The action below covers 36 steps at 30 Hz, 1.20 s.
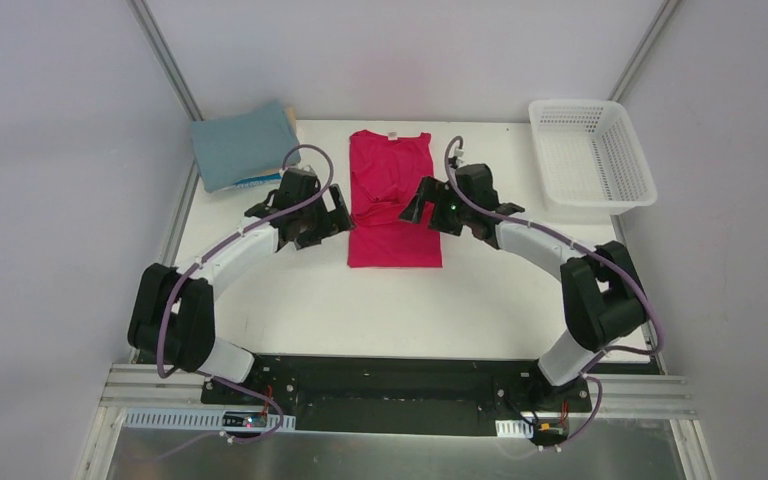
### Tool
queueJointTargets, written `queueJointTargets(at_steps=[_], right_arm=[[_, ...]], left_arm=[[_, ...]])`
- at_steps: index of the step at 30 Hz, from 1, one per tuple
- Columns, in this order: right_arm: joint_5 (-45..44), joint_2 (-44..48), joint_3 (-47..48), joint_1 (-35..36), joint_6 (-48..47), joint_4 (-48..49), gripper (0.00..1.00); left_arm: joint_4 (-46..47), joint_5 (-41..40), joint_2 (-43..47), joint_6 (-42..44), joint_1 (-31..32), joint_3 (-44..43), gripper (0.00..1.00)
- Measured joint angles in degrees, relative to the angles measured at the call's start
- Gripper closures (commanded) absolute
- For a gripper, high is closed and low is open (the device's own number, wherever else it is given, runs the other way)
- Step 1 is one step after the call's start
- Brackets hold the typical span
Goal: Fold and stack the t-shirts
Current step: Fold the folded rectangular tshirt in 1/3 of the way
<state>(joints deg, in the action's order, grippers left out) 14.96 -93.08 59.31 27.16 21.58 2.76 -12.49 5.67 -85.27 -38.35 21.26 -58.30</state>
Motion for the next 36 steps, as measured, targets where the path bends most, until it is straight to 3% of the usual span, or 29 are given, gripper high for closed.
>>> queueJointTargets(at_steps=[9, 15, 25, 30, 36], right_arm=[[4.6, -14.4, 8.5, 4.3, 0.2, 0.6, 0.00], [4.0, -23.9, 19.3, 4.2, -0.1, -0.2, 0.01], [-1.7, -29.4, 32.7, 1.9, 4.0, 0.1, 0.00], [-3.2, -26.8, 28.5, -0.3, 5.3, 0.9, 0.01], [-8.7, -8.8, 8.2, -0.2, 5.2, -1.1, 0.00]], left_arm=[[-1.9, -2.8, 10.0, -2.0, 0.0, 13.8, 0.01], [-1.9, -3.4, 12.5, -2.6, 0.0, 14.8, 0.01], [-1.9, -2.7, 9.7, -2.8, 0.0, 15.0, 0.01], [-1.7, -1.0, 7.3, -3.0, 0.0, 15.0, 0.07], [0.6, 2.4, 3.1, -3.6, 0.3, 14.9, 0.16]])
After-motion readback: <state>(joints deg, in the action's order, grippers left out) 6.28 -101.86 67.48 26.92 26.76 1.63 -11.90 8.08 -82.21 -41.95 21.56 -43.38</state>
